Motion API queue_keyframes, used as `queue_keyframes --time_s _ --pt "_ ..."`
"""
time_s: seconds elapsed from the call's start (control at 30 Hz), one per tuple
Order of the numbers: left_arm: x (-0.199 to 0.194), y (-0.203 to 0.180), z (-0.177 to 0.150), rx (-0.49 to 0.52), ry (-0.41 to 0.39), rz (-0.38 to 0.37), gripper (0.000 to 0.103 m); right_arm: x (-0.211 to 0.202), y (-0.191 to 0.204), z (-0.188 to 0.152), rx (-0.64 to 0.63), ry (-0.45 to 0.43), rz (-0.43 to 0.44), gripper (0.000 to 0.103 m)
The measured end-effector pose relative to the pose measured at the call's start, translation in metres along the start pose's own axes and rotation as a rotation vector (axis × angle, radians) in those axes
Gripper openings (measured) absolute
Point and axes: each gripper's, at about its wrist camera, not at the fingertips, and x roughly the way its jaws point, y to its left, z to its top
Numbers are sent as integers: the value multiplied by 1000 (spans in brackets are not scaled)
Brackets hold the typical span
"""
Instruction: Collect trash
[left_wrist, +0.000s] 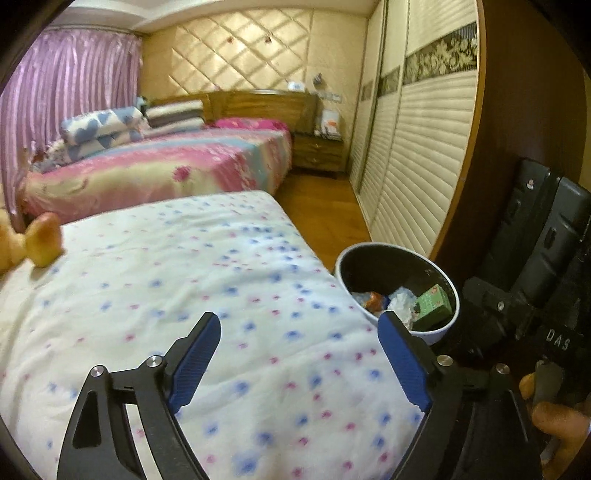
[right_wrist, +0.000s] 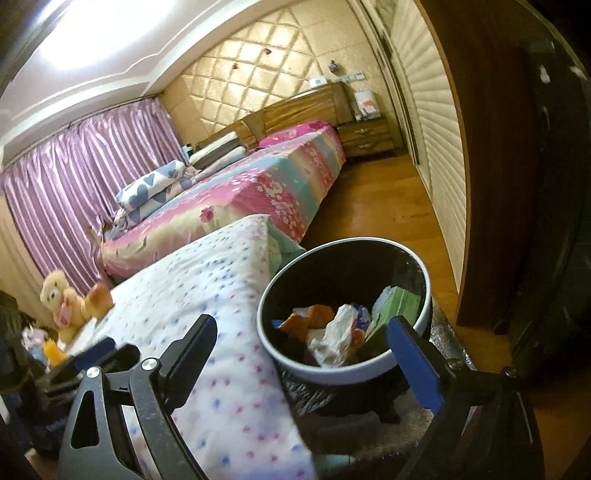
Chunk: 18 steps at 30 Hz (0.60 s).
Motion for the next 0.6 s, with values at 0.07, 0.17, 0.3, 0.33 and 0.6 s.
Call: queue_keyframes --time_s 0.07,0.17,0.3,0.33,0.6 --pt "-15 4 -8 -4 -34 19 91 -8 11 -7 -43 -19 -5 96" --pt "-37 8 -18 -8 -83 45 93 -20 23 -12 -97 -54 -10 99" --pt "-61 12 -27 -14 -147 84 97 -38 42 -14 -177 -131 -17 101" --pt "-65 13 -29 -15 -160 93 98 -40 45 -14 -190 -149 -18 102" --pt "-77 21 -47 -22 -188 142 99 -47 60 -24 -242 -252 -28 103"
